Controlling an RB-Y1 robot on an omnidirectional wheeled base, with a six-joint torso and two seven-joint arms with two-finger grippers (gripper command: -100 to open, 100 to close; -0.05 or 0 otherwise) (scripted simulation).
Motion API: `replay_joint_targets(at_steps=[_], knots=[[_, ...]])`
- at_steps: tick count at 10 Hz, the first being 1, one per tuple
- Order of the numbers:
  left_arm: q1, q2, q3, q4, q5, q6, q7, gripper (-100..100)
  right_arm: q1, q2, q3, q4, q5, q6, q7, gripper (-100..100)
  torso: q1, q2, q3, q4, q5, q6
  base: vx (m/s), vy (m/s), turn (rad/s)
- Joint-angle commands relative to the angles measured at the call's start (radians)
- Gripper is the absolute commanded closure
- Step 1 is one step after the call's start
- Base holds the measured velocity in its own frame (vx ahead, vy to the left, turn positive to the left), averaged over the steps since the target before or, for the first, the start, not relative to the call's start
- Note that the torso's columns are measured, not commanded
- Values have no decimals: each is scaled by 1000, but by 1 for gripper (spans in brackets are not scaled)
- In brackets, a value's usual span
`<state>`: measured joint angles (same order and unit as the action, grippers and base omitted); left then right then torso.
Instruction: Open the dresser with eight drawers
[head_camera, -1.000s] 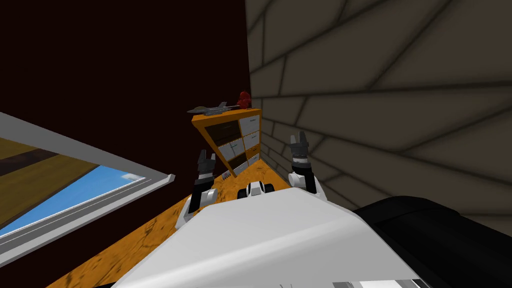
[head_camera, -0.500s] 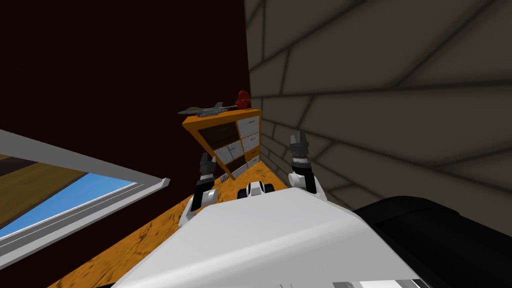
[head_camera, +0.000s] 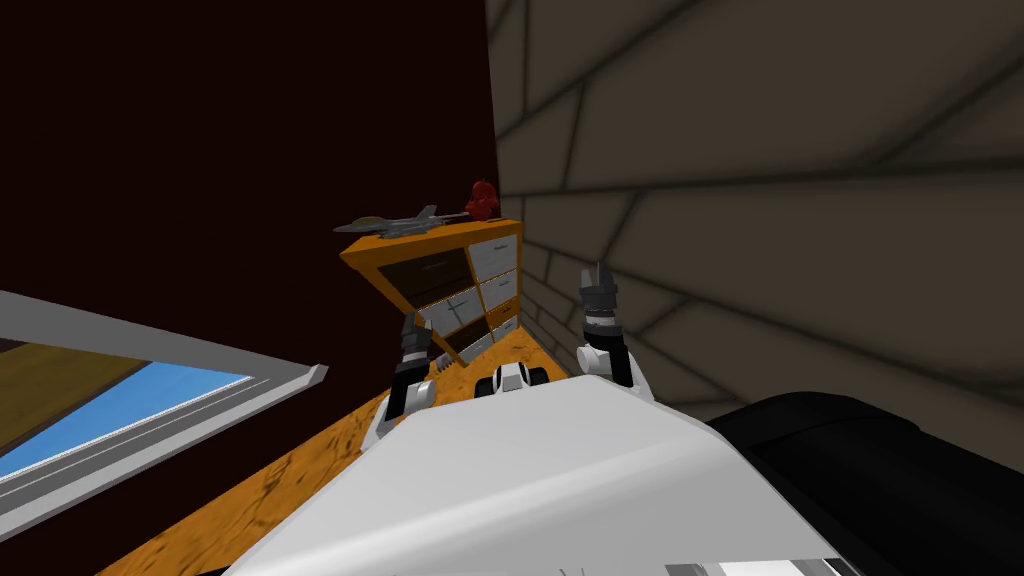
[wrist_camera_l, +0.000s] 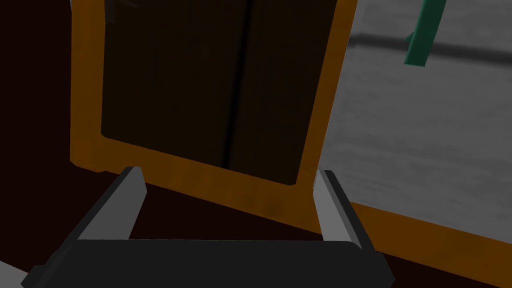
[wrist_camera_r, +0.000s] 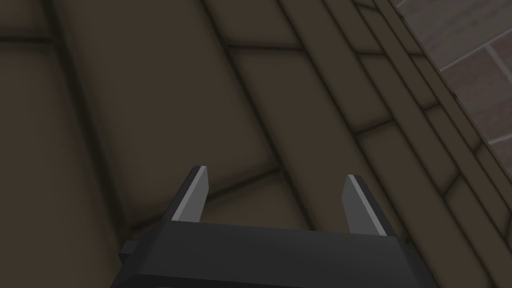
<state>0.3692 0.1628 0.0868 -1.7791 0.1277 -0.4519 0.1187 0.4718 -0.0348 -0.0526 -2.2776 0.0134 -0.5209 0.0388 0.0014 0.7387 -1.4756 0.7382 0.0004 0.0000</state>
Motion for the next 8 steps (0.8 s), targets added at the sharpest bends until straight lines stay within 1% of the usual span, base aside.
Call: replay_joint_targets(at_steps=[1, 3, 5, 8], knots=[[-10, -3, 8, 55, 8, -14, 6, -100, 0, 0, 0, 0, 0, 0, 0, 0, 0, 2, 1, 0, 0, 0, 71, -40, 23], [-20, -12, 18, 103, 19, -17, 13, -100, 0, 0, 0, 0, 0, 0, 0, 0, -1, -1, 0, 0, 0, 0, 105, -55, 36], [-29, -29, 28, 149, 29, -20, 20, -100, 0, 0, 0, 0, 0, 0, 0, 0, -4, -3, -2, -1, -1, 0, 122, -94, 36], [-41, -78, 41, 209, 43, -23, 28, -100, 0, 0, 0, 0, 0, 0, 0, 0, 0, 1, 0, 0, 0, 0, 101, -57, 29]])
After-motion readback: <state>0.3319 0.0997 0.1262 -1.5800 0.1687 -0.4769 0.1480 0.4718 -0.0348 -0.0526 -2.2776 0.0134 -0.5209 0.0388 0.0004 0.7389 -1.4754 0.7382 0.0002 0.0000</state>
